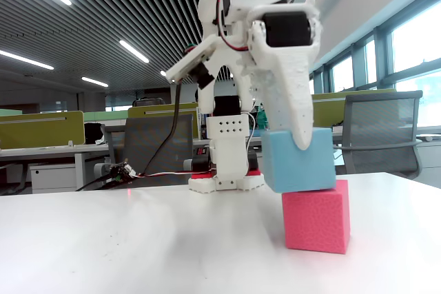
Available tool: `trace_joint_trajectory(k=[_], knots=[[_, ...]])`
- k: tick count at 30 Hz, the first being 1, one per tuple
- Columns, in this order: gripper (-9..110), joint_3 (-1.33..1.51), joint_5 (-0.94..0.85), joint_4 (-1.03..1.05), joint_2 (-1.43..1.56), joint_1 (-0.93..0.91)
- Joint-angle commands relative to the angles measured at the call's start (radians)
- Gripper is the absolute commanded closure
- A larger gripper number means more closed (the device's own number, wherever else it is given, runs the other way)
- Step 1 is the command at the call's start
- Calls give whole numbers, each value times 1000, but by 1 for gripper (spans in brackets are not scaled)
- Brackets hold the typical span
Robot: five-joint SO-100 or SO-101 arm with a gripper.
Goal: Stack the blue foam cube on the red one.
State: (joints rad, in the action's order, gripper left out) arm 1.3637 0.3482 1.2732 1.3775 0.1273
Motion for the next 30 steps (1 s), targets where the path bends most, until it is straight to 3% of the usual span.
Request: trace_joint_trajectory(k=[1,15,30], knots=[[83,9,5,-12,9,8],[77,29,5,14,31,14],[73,32,5,95,241,44]])
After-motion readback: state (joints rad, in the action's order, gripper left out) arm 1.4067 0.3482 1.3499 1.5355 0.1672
